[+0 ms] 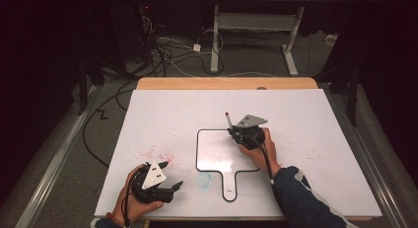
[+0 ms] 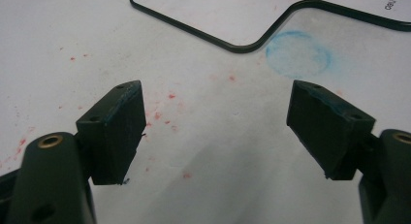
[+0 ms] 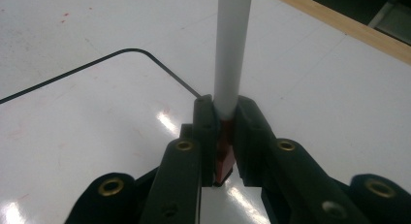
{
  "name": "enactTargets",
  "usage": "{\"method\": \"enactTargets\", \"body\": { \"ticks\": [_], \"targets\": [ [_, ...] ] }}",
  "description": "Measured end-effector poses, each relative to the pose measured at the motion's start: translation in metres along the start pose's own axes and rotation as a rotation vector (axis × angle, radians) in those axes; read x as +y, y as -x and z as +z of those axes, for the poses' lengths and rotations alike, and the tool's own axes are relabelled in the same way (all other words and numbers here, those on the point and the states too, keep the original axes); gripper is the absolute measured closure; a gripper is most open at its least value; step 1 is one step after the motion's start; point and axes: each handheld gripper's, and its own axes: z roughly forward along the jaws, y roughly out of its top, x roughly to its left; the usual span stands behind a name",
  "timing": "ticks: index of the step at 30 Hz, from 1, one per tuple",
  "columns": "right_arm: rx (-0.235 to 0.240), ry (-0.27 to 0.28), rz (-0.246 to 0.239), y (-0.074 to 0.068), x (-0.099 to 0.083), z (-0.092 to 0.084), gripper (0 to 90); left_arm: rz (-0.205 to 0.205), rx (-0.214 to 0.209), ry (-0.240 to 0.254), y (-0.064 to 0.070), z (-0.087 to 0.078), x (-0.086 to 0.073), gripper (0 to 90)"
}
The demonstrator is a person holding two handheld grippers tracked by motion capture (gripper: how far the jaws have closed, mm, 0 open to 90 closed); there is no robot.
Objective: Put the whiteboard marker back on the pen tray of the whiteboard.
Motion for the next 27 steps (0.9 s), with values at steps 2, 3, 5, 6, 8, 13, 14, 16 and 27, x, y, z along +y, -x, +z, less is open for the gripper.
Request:
{"method": "enactTargets", "body": {
  "ticks": [2, 3, 5, 6, 8, 13, 14, 16, 27],
  "targets": [
    [0.018, 0.003, -0.011, -0.008, 0.005, 0.006, 81.6, 0.000, -0.002, 0.000, 0.000, 0.000, 0.000, 20.8],
    [0.031, 0.002, -0.018, -0.011, 0.008, 0.008, 81.6, -0.001, -0.003, 0.000, 0.000, 0.000, 0.000, 20.8],
    [0.052, -0.003, -0.039, -0.020, 0.016, 0.016, 81.5, 0.000, -0.004, 0.001, -0.001, 0.001, 0.000, 20.7],
    [0.062, -0.004, -0.048, -0.026, 0.020, 0.020, 81.6, 0.001, -0.006, 0.001, -0.001, 0.001, 0.000, 20.8],
    [0.076, -0.011, -0.071, -0.035, 0.027, 0.028, 81.6, 0.001, -0.008, 0.003, -0.001, 0.001, 0.000, 20.8],
    [0.069, -0.026, -0.078, -0.037, 0.033, 0.037, 81.5, 0.000, -0.009, 0.007, -0.002, 0.000, -0.001, 20.8],
    [0.060, -0.038, -0.072, -0.034, 0.033, 0.036, 81.6, -0.001, -0.010, 0.008, -0.002, 0.000, -0.001, 20.7],
    [0.047, -0.054, -0.049, -0.026, 0.030, 0.033, 81.6, 0.000, -0.010, 0.008, -0.002, 0.000, 0.000, 20.8],
    [-0.033, -0.091, 0.043, 0.038, -0.002, 0.000, 81.6, 0.007, -0.008, -0.001, 0.000, 0.002, 0.001, 20.8]
  ]
}}
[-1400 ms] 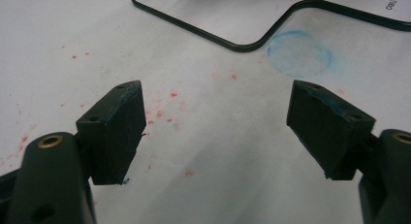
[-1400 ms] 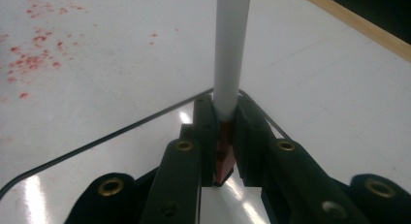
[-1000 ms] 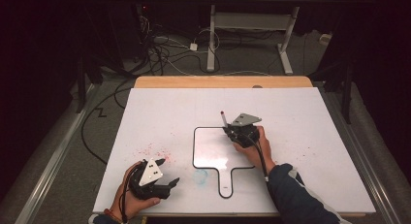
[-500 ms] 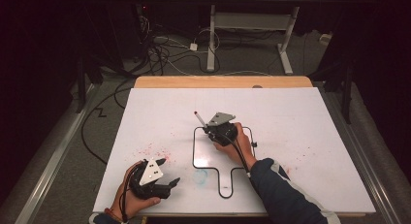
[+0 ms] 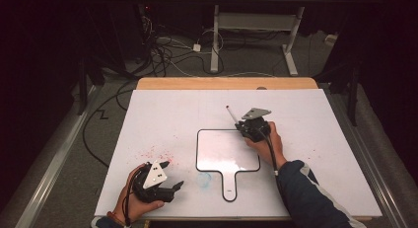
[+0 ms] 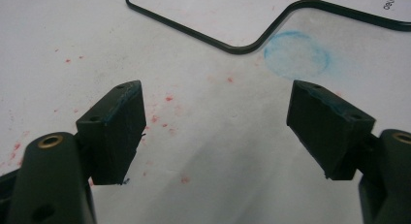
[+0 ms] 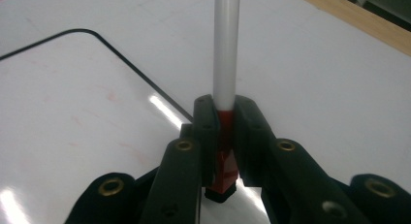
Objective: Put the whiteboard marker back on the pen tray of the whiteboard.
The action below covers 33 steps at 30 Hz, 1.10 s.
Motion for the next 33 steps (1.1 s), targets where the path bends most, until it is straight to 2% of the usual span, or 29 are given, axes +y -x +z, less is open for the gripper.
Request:
{"method": "enactTargets", "body": {
  "ticks": [4, 9, 12, 19, 22, 26, 30, 33],
  "targets": [
    [-0.005, 0.003, 0.005, 0.008, -0.006, -0.005, 81.6, -0.001, 0.001, -0.002, 0.000, 0.000, 0.000, 20.8],
    [-0.027, -0.009, -0.009, 0.011, -0.006, -0.005, 81.6, -0.003, 0.001, 0.002, 0.000, -0.001, 0.000, 20.8],
    [-0.029, -0.011, 0.003, 0.014, -0.007, -0.006, 81.6, -0.004, -0.001, 0.001, -0.001, 0.000, -0.001, 20.8],
    [0.010, -0.011, 0.005, 0.005, -0.003, -0.006, 81.6, -0.003, 0.000, 0.001, -0.001, -0.001, 0.000, 20.8],
    [0.054, 0.027, 0.069, 0.007, -0.004, -0.021, 81.6, -0.008, 0.002, 0.005, -0.002, -0.001, -0.001, 20.8],
    [0.089, 0.070, 0.115, 0.009, -0.008, -0.047, 81.5, -0.016, 0.004, 0.006, -0.003, 0.000, -0.002, 20.8],
    [0.122, 0.106, 0.140, 0.011, -0.017, -0.076, 81.5, -0.014, 0.005, -0.003, -0.004, 0.002, -0.002, 20.8],
    [0.122, 0.121, 0.148, 0.012, -0.024, -0.093, 81.4, -0.015, 0.008, 0.000, -0.004, 0.002, -0.001, 20.8]
  ]
}}
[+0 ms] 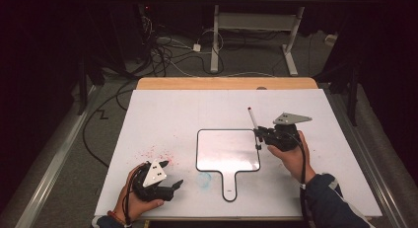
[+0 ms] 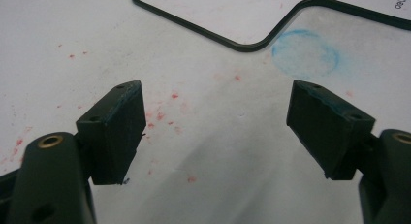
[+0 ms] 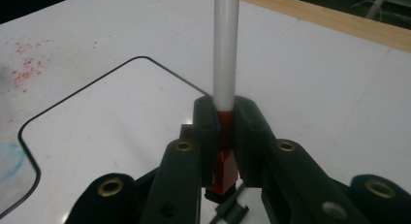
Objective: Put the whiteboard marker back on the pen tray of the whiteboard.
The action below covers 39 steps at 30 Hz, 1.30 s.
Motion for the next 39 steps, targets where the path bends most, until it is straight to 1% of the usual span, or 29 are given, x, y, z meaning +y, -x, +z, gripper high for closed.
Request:
{"method": "enactTargets", "body": {
  "ticks": [2, 4, 6, 7, 8, 10, 12, 13, 14, 18, 21, 23, 25, 26, 27, 29, 30, 31, 32, 34, 35, 36, 37, 38, 39],
  "targets": [
    [0.006, 0.003, 0.022, 0.000, -0.005, -0.009, 81.4, 0.001, 0.000, 0.007, 0.000, 0.000, 0.001, 20.8],
    [0.006, -0.007, 0.024, -0.002, -0.012, -0.016, 81.4, 0.007, -0.001, 0.005, 0.000, 0.001, 0.002, 20.8],
    [0.005, -0.018, 0.037, -0.003, -0.020, -0.023, 81.4, 0.009, -0.006, 0.001, 0.000, 0.003, 0.003, 20.8],
    [0.009, -0.020, 0.042, -0.003, -0.023, -0.025, 81.4, 0.008, -0.008, 0.001, 0.000, 0.004, 0.003, 20.8],
    [0.011, -0.028, 0.063, -0.004, -0.027, -0.027, 81.3, 0.008, -0.009, 0.003, 0.000, 0.004, 0.003, 20.8],
    [0.007, -0.047, 0.080, -0.005, -0.032, -0.029, 81.3, 0.012, -0.011, 0.002, 0.000, 0.005, 0.004, 20.8],
    [-0.001, -0.074, 0.107, -0.006, -0.038, -0.028, 81.2, 0.013, -0.012, 0.001, -0.001, 0.005, 0.004, 20.8],
    [0.005, -0.090, 0.132, -0.007, -0.042, -0.027, 81.2, 0.011, -0.013, 0.001, -0.001, 0.005, 0.004, 20.8],
    [0.010, -0.102, 0.143, -0.007, -0.044, -0.026, 81.1, 0.010, -0.013, 0.001, -0.001, 0.004, 0.003, 20.8],
    [-0.010, -0.143, 0.143, -0.008, -0.050, -0.016, 80.9, 0.012, -0.013, -0.001, 0.000, 0.004, 0.003, 20.8],
    [-0.037, -0.169, 0.124, -0.010, -0.051, -0.009, 80.7, 0.013, -0.014, -0.004, 0.000, 0.004, 0.003, 20.8],
    [-0.033, -0.171, 0.128, -0.011, -0.051, -0.006, 80.5, 0.014, -0.014, -0.006, -0.001, 0.005, 0.003, 20.8],
    [-0.052, -0.185, 0.094, -0.015, -0.051, -0.001, 80.2, 0.019, -0.015, -0.008, 0.000, 0.005, 0.004, 20.8],
    [-0.059, -0.193, 0.082, -0.016, -0.051, 0.001, 78.4, 0.022, -0.016, -0.008, 0.001, 0.005, 0.005, 20.8],
    [-0.076, -0.197, 0.062, -0.018, -0.051, 0.003, 77.4, 0.027, -0.016, -0.007, 0.001, 0.005, 0.005, 20.8],
    [-0.094, -0.204, 0.024, -0.021, -0.051, 0.006, 75.9, 0.029, -0.017, -0.009, 0.002, 0.006, 0.005, 20.8],
    [-0.106, -0.204, 0.014, -0.023, -0.051, 0.007, 73.1, 0.031, -0.018, -0.012, 0.001, 0.006, 0.005, 20.8],
    [-0.118, -0.198, -0.011, -0.025, -0.049, 0.007, 70.2, 0.030, -0.019, -0.013, 0.001, 0.006, 0.005, 20.8],
    [-0.131, -0.182, -0.025, -0.026, -0.047, 0.007, 69.8, 0.030, -0.019, -0.013, 0.001, 0.006, 0.005, 20.8],
    [-0.155, -0.163, -0.109, -0.027, -0.041, 0.011, 66.0, 0.031, -0.021, -0.013, 0.001, 0.006, 0.005, 20.8],
    [-0.160, -0.162, -0.152, -0.027, -0.038, 0.014, 65.9, 0.032, -0.020, -0.016, 0.001, 0.007, 0.005, 20.8],
    [-0.175, -0.170, -0.172, -0.027, -0.037, 0.016, 64.8, 0.033, -0.020, -0.018, 0.002, 0.007, 0.005, 20.8],
    [-0.187, -0.179, -0.189, -0.026, -0.035, 0.021, 63.6, 0.034, -0.021, -0.019, 0.002, 0.007, 0.005, 20.8],
    [-0.165, -0.197, -0.178, -0.023, -0.034, 0.027, 63.8, 0.035, -0.023, -0.019, 0.003, 0.007, 0.005, 20.9],
    [-0.161, -0.211, -0.171, -0.021, -0.034, 0.031, 64.3, 0.036, -0.022, -0.020, 0.003, 0.007, 0.005, 21.0]
  ]
}}
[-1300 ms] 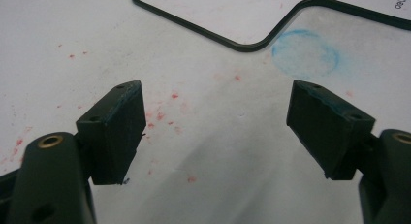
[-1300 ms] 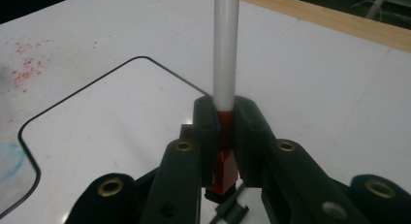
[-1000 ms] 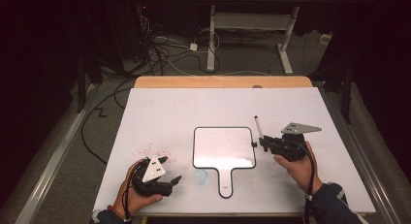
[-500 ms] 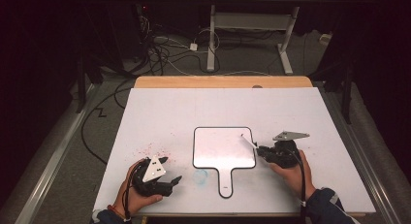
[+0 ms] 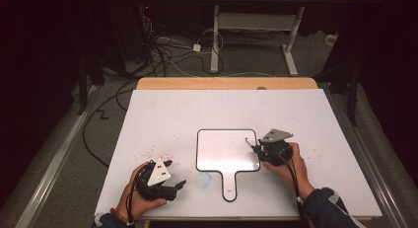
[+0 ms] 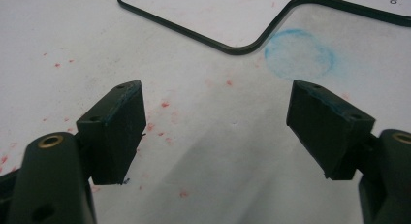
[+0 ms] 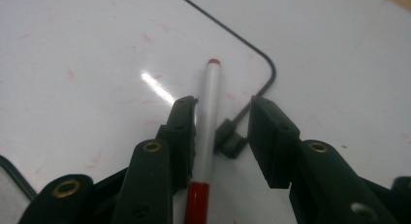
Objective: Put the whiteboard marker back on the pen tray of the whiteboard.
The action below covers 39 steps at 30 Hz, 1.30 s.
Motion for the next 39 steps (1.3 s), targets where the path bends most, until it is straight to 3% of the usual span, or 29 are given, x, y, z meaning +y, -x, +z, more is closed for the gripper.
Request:
{"method": "enactTargets", "body": {
  "ticks": [3, 5, 9, 12, 23, 31, 39],
  "targets": [
    [0.016, 0.002, 0.029, 0.006, 0.003, 0.009, 65.3, 0.000, 0.001, -0.005, 0.000, 0.000, 0.000, 21.0],
    [0.000, -0.007, 0.024, 0.009, 0.007, 0.013, 65.8, -0.004, 0.003, -0.005, -0.001, 0.001, -0.001, 21.0],
    [0.011, -0.002, 0.040, 0.016, 0.010, 0.018, 73.7, -0.004, 0.005, -0.006, 0.000, 0.000, -0.001, 21.0],
    [0.017, 0.004, 0.075, 0.020, 0.009, 0.020, 73.9, -0.006, 0.007, -0.007, -0.001, 0.000, -0.002, 21.0],
    [-0.003, 0.008, 0.107, 0.024, 0.010, 0.023, 67.3, 0.001, 0.005, -0.011, 0.000, 0.000, -0.001, 21.0],
    [-0.036, 0.003, 0.127, 0.030, 0.008, 0.022, 57.4, -0.001, 0.008, -0.007, 0.000, 0.000, -0.001, 21.0],
    [-0.010, 0.006, 0.134, 0.028, 0.008, 0.020, 54.3, 0.001, 0.011, -0.005, 0.000, -0.001, -0.001, 21.0]
  ]
}}
